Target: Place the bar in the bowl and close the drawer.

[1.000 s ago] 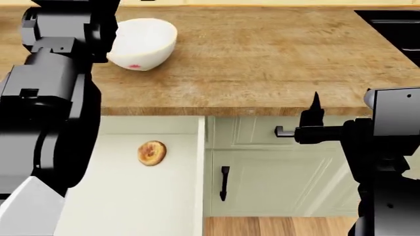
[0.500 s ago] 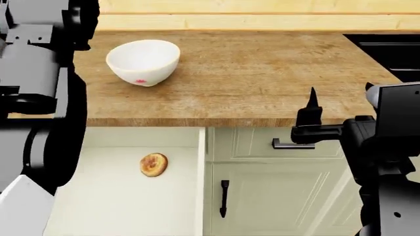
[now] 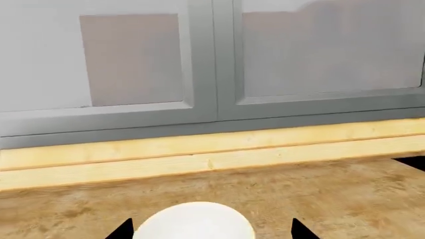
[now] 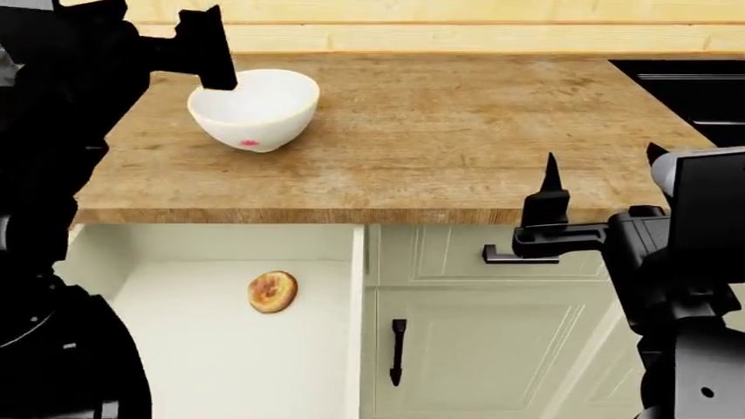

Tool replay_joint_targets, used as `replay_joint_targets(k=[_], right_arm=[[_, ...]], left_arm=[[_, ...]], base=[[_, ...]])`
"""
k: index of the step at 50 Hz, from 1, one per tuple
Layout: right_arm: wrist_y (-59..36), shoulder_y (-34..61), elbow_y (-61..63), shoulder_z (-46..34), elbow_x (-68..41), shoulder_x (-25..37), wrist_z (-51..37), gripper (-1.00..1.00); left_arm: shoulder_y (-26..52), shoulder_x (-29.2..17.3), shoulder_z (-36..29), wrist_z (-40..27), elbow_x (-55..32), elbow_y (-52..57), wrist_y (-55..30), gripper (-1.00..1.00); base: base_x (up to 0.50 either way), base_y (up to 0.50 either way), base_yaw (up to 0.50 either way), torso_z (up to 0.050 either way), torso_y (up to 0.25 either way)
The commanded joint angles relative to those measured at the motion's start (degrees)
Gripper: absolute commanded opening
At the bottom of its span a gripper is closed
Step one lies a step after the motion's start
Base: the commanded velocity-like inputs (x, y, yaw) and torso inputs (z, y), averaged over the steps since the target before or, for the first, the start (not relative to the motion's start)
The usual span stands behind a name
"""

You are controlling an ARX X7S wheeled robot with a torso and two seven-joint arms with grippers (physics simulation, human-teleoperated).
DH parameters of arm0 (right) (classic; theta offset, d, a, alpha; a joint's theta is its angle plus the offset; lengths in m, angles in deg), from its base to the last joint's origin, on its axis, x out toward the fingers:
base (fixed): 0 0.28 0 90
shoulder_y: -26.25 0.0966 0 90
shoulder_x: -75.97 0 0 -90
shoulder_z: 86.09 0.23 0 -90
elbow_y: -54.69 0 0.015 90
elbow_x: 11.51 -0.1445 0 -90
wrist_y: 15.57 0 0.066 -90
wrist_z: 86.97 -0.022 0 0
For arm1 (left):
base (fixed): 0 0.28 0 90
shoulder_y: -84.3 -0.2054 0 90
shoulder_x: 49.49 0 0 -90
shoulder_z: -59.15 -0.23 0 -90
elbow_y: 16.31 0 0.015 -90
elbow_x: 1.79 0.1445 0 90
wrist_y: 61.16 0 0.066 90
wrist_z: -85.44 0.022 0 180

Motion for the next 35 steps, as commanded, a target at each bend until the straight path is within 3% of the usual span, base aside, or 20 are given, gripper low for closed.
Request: replay_joint_targets(k=[1, 13, 35], right_arm=[[0.9, -0.4, 0.0, -0.1, 1.5, -0.8, 1.3, 1.00], [1.1, -0.2, -0.2, 0.6, 2.1, -1.7, 2.4, 1.00], [1.6, -0.5, -0.4, 1.3, 3.0, -2.4, 3.9, 1.00]], left_arm=[[-10.0, -1.9, 4.8, 2.5, -5.0, 22.9, -14.6, 1.00], [-12.1, -3.7, 6.8, -4.1, -16.1, 25.0, -14.6, 1.00], [-12.8, -5.1, 7.2, -8.9, -22.0, 23.7, -13.4, 1.00]], base=[[0.00, 0.00, 0.00, 0.000, 0.000], [0.00, -0.02, 0.00, 0.000, 0.000], [0.00, -0.50, 0.00, 0.000, 0.000]])
